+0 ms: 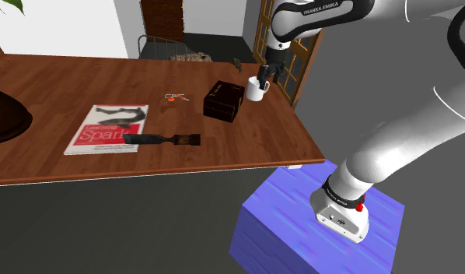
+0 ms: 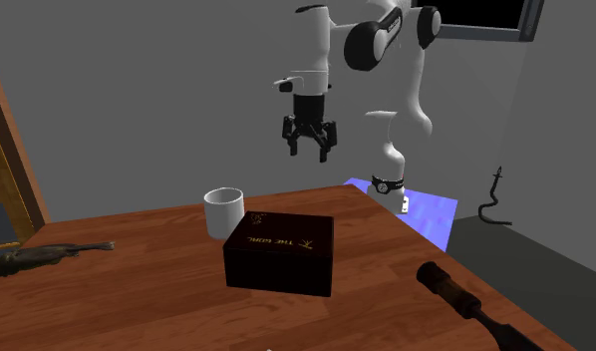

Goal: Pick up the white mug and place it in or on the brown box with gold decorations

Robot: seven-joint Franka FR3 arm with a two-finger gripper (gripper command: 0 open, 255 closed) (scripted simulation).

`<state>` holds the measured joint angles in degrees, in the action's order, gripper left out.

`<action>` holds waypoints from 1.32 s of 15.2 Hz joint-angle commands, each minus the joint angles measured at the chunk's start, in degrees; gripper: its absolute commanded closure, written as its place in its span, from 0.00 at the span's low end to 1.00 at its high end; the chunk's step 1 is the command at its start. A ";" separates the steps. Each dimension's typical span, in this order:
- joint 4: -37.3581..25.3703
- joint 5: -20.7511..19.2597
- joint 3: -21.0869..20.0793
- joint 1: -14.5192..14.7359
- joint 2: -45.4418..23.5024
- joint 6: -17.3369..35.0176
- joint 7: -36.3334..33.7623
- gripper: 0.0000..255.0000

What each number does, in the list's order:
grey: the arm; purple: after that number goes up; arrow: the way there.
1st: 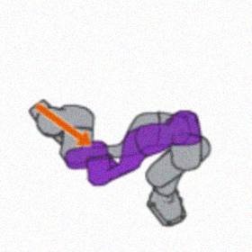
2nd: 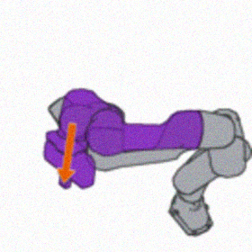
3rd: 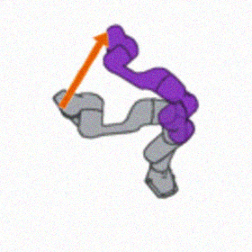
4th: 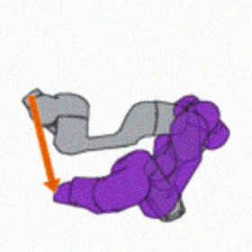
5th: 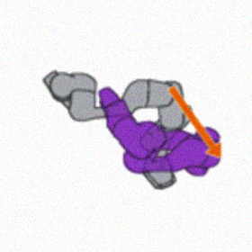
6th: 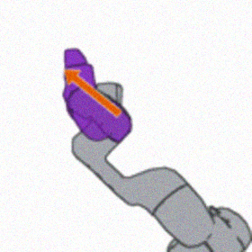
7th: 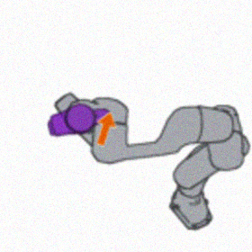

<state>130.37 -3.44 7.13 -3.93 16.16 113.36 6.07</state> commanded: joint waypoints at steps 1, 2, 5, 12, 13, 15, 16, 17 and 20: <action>-1.83 0.34 0.93 -0.24 -4.10 2.67 1.57 0.00; -3.14 0.59 1.42 -0.42 -6.13 3.58 2.48 0.00; -7.53 1.70 2.69 -1.02 -12.31 5.92 5.27 0.00; -20.46 5.67 4.33 -3.25 -27.16 8.83 11.74 0.00; -22.64 6.29 4.38 -3.70 -29.33 8.94 12.59 0.00; -27.30 7.52 4.38 -4.69 -33.72 8.92 14.18 0.00; -27.79 7.63 4.34 -4.83 -34.17 8.90 14.33 0.00; -27.48 7.72 4.29 -4.86 -34.51 9.55 14.38 0.00; -26.61 8.01 4.17 -4.95 -35.59 11.48 14.57 0.00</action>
<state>103.44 4.45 11.34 -8.85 -19.02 124.08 20.55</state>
